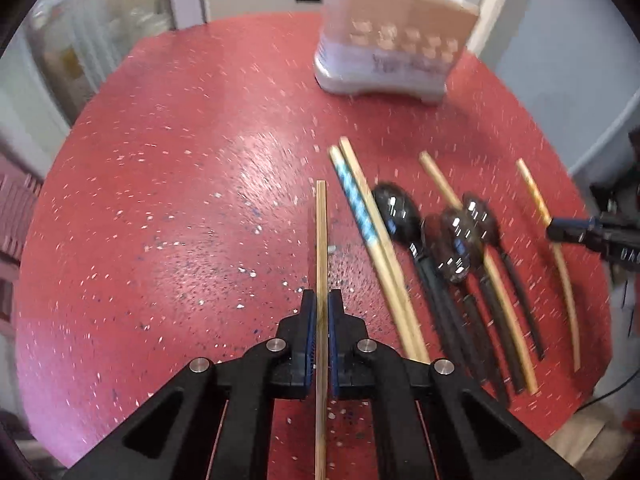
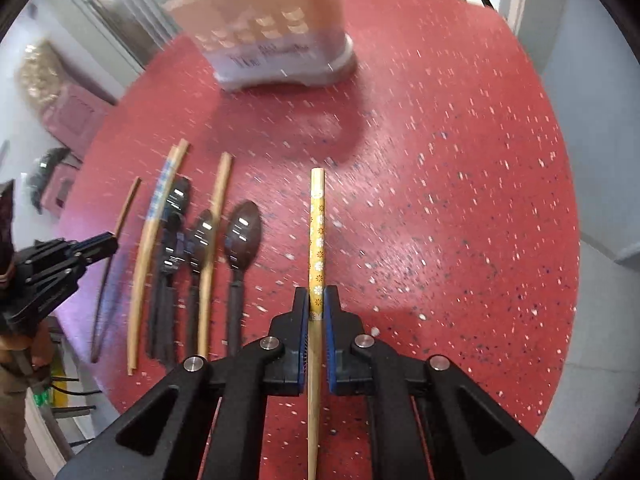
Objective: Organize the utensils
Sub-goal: 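Carry the chopstick in both tools to the beige caddy and lower it in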
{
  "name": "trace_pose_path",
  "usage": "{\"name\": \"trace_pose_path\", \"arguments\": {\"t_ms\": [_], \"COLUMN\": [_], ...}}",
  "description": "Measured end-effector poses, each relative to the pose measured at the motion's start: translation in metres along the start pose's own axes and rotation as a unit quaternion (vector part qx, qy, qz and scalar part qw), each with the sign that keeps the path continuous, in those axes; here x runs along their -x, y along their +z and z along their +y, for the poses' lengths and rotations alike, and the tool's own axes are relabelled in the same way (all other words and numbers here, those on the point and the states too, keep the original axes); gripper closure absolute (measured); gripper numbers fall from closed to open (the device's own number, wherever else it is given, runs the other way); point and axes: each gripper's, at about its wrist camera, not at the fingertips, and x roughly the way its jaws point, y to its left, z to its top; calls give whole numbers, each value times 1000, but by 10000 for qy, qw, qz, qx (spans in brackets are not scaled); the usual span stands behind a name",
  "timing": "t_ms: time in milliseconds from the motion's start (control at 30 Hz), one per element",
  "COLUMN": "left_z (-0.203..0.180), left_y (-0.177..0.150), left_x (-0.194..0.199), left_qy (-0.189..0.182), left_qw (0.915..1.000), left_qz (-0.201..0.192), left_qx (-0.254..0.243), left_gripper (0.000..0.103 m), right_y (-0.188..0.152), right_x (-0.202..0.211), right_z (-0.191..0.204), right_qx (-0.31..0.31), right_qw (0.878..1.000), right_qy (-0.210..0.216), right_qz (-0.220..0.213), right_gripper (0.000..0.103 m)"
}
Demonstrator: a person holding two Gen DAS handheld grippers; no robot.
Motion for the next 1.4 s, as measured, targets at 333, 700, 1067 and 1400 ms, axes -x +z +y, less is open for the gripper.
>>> {"name": "trace_pose_path", "arguments": {"t_ms": [333, 700, 1067, 1400], "left_z": [-9, -16, -21, -27], "left_y": [10, 47, 109, 199], "left_x": [73, 130, 175, 191], "left_qy": [-364, -612, -659, -481], "left_qw": [9909, 9762, 9600, 9476], "left_qz": [-1257, -2046, -2698, -3150], "left_qx": [324, 367, 349, 232], "left_gripper": [70, 70, 70, 69], "right_y": [-8, 20, 87, 165], "right_x": [54, 108, 146, 180], "right_z": [2, 16, 27, 41], "right_qx": [67, 224, 380, 597], "right_qw": [9943, 9830, 9733, 9590], "right_qy": [666, 1035, 1060, 824], "right_qz": [-833, -1503, -2002, -2647], "right_gripper": [95, 95, 95, 95]}}
